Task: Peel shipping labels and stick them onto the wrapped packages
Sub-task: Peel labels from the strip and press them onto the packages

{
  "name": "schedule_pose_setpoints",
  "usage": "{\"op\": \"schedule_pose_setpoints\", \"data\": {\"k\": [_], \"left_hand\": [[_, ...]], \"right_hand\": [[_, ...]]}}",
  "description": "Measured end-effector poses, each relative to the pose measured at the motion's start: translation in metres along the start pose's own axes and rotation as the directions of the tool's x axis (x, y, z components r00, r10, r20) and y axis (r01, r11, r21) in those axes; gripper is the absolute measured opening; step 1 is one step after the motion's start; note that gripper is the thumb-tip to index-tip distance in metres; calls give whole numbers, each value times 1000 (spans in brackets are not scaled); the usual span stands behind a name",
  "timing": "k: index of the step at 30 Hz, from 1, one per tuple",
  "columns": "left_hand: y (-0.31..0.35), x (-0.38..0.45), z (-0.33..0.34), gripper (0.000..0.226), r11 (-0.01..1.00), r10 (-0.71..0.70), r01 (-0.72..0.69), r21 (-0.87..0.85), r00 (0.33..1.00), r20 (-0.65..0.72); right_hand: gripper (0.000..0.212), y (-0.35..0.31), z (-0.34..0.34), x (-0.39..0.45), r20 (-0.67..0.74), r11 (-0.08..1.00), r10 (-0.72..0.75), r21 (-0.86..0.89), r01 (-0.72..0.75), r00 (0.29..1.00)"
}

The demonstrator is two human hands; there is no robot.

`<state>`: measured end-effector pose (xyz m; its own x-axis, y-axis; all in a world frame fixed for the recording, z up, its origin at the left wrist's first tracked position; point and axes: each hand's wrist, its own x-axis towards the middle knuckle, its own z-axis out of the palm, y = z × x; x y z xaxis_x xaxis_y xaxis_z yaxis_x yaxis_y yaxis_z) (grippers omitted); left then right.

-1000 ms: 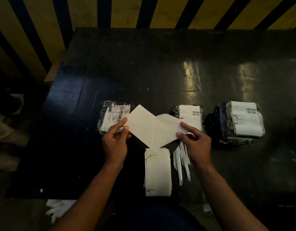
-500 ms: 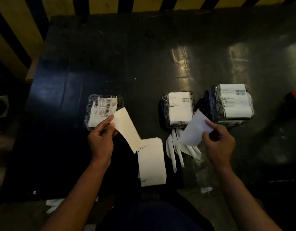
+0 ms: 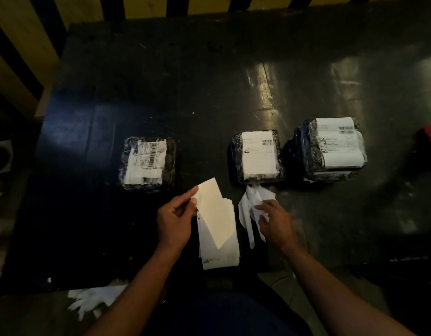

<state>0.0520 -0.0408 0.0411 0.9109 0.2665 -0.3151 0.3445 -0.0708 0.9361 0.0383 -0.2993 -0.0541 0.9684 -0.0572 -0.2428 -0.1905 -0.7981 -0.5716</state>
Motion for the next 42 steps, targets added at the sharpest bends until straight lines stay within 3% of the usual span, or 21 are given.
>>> {"op": "schedule_pose_setpoints", "data": {"k": [2,5,10,14,17,21,27,30,33,37,39,42], "left_hand": [[0,-1,0,34,1000,-13,12,24,1000,8],[0,-1,0,32,999,-27,27,34,1000,-2],[7,-2,2,32,1000,-18,18,4,1000,-9],[12,-1,0,33,1000,4,-4,-11,1000,-15],[18,-2,-4,31,1000,19,-19,21,1000,-6],[19,-2,-13,35,996,49,-46,75,998,-41],[30,2,-26,61,991,132,-132,6,990,45],[33,9,-37,57,993,111,-111,-32,994,-3],[32,23,-53,51,1000,6,-7,-1,993,-121],[39,34,-67,45,946,-257,269,-183,962,88],[42,37,-70,42,928,-254,287,-238,954,157],[42,43,-72,49,944,-200,224,-241,972,120]], "right_hand": [[29,2,1,0,15,999,8,-42,-8,1000],[28,-6,-4,-4,-74,1000,-13,-16,12,997],[21,-72,-32,-19,-236,960,-138,207,189,962],[30,-137,-38,-34,-116,887,-298,332,320,947],[38,-156,-26,-36,-15,870,-359,357,341,933],[48,-168,-16,-29,-12,853,-399,362,375,917],[45,-188,-13,-16,-105,829,-341,434,352,934],[43,-195,-19,-4,-114,805,-225,537,251,968],[40,-201,-28,9,-64,735,-114,666,127,991],[32,-207,-37,21,-24,624,-23,781,33,999],[28,-208,-36,25,19,587,9,809,-21,1000],[25,-209,-34,31,5,609,16,793,-13,1000]]}}
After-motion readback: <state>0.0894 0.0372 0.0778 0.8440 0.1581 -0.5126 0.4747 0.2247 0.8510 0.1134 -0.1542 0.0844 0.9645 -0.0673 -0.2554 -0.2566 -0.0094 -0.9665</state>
